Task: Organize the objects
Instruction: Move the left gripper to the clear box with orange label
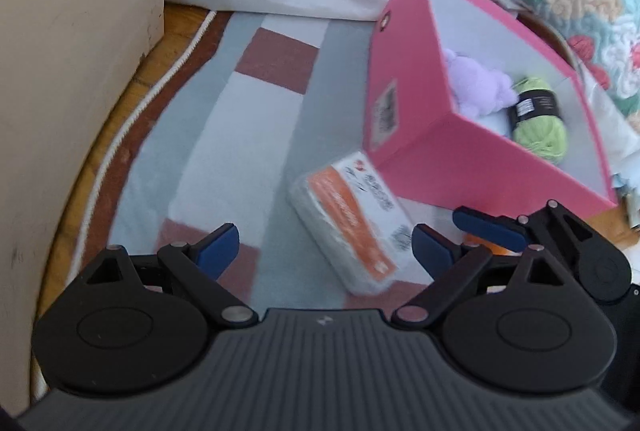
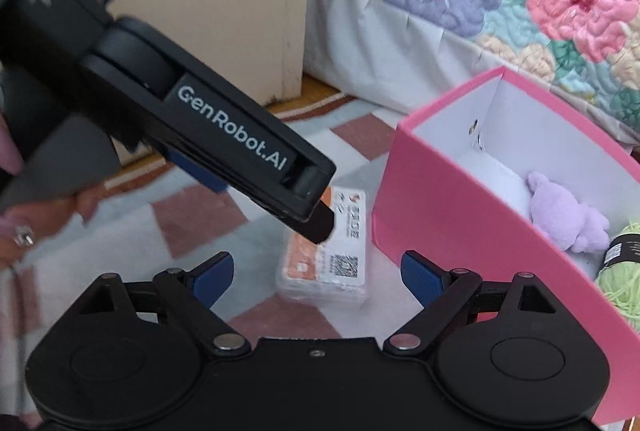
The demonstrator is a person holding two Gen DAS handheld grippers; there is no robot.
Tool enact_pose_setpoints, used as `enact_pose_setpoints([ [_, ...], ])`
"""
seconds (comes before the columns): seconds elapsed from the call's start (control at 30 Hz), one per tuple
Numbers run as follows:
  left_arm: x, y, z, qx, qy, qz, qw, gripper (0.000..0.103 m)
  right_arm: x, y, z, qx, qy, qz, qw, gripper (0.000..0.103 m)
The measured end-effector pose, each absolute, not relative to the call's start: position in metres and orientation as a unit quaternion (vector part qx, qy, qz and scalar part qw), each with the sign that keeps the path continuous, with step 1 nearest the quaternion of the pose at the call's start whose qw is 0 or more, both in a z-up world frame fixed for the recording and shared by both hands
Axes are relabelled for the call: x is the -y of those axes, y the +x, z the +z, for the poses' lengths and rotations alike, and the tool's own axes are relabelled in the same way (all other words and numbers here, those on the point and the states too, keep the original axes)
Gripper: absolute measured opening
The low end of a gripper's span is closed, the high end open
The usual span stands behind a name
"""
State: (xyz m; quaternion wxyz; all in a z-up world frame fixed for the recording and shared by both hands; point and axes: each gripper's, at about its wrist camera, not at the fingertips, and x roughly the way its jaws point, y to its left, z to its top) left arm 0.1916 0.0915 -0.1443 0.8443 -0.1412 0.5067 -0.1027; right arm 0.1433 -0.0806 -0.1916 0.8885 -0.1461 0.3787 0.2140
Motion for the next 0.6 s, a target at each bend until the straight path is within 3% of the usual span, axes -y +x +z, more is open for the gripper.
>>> enact_pose_setpoints([
  [0.2,-0.101,0.202,-0.160,-0.503,-0.191,-0.108,0.836,0.086,0.081,0.153,-0.209,-0.396,-0.142,0.199,0.885,0.087],
  [0.27,-0.098,0.204,-0.164,-0.512,-0.189,-0.116,0.830,0.057,0.084,0.156,-0.210,-0.408,-0.121,0.196,0.883,0.080],
  [0.3,-0.096,0.205,-0.166,-0.519,-0.193,-0.120,0.824,0.057,0.087,0.158,-0.210,-0.418,-0.102,0.195,0.881,0.072],
  [0.37,-0.096,0.204,-0.170,-0.524,-0.216,-0.133,0.813,0.050,0.092,0.159,-0.209,-0.435,-0.067,0.195,0.877,0.067],
  [0.6,-0.099,0.183,-0.179,-0.535,-0.279,-0.136,0.785,0.040,0.089,0.131,-0.202,-0.454,-0.057,0.177,0.871,0.066],
])
